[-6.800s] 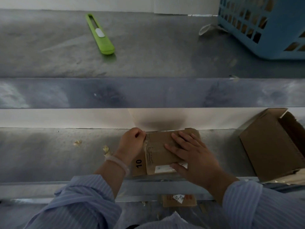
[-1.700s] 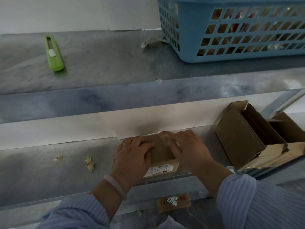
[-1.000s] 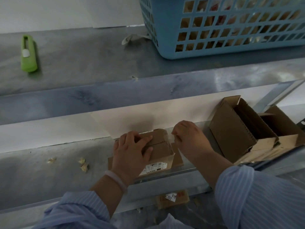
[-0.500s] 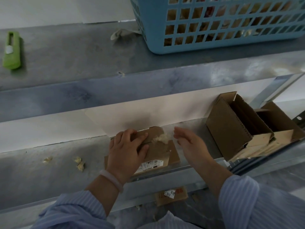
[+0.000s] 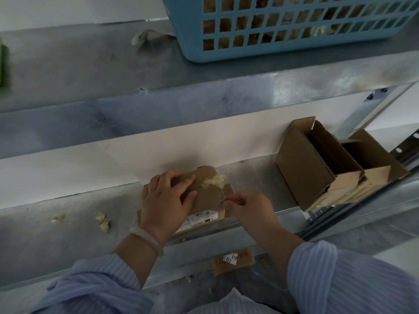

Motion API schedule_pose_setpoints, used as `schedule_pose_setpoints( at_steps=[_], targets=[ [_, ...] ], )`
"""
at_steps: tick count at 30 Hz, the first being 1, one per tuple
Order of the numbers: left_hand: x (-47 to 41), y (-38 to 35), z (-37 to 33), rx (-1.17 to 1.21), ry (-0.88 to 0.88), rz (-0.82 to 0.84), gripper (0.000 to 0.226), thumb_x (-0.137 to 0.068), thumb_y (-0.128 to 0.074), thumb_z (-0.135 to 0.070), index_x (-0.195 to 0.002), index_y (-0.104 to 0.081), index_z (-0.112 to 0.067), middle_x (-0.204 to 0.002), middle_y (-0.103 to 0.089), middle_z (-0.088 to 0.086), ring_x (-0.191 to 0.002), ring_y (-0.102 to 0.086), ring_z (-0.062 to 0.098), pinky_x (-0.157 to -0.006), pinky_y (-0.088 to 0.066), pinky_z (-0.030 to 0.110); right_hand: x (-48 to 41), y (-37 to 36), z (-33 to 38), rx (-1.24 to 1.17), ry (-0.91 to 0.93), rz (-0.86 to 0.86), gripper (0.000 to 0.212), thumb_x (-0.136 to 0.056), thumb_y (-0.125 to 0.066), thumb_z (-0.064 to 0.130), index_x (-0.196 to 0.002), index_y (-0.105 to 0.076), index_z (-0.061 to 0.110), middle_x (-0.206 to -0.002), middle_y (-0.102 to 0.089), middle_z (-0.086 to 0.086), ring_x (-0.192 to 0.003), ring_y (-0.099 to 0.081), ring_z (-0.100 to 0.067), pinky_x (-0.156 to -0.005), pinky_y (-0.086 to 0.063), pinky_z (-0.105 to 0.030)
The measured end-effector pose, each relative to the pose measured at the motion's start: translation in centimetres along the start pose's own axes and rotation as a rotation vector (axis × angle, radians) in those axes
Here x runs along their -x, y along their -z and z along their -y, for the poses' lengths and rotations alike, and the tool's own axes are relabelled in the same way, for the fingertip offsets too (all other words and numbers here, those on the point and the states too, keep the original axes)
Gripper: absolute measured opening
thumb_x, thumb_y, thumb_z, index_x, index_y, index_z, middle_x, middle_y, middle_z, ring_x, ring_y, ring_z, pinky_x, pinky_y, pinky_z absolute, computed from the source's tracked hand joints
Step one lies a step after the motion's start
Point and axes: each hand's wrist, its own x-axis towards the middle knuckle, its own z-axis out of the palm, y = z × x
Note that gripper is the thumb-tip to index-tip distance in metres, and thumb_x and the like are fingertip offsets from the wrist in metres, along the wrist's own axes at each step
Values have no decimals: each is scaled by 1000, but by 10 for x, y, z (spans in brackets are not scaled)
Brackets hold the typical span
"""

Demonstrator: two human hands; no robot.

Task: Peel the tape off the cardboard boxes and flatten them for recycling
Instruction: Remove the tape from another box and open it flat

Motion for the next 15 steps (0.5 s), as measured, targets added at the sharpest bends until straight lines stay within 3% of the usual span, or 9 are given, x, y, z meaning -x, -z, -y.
schedule_pose_setpoints(
  at_steps=[4,6,8,15],
  targets=[
    [1,1,0,-9,2,20,39,-86,-55,-52,-122,-61,-39,-123,-52,-1,-114,-45,26,-95,-38,45,-1,-1,-5,-34,-1,-9,8,-86,-69,26,-78,-69,28,-71,-68,10,-56,-58,6,-49,-44,-10],
    [1,1,0,-4,-2,17,38,-87,-56,-52,-122,-62,-38,-123,-52,-1,-114,-46,27,-95,-39,46,-3,-2,-4,-124,-58,27,10,-90,-63,28,-85,-71,24,-77,-72,7,-69,-65,1,-66,-55,-21],
    [1,2,0,-5,-5,18,38,-87,-56,-52,-122,-62,-38,-123,-52,0,-114,-46,27,-94,-39,46,-6,-3,-1,-246,-133,71,18,-93,-60,29,-91,-72,17,-84,-74,0,-82,-71,-15,-80,-58,-34],
    [1,6,-3,-1,5,25,54,-84,-32,-62,-122,-63,-38,-122,-53,1,-112,-48,27,-94,-39,45,-14,6,10,-471,-272,158,10,-88,-67,13,-85,-69,4,-72,-69,-9,-72,-66,-21,-74,-60,-33]
  ],
)
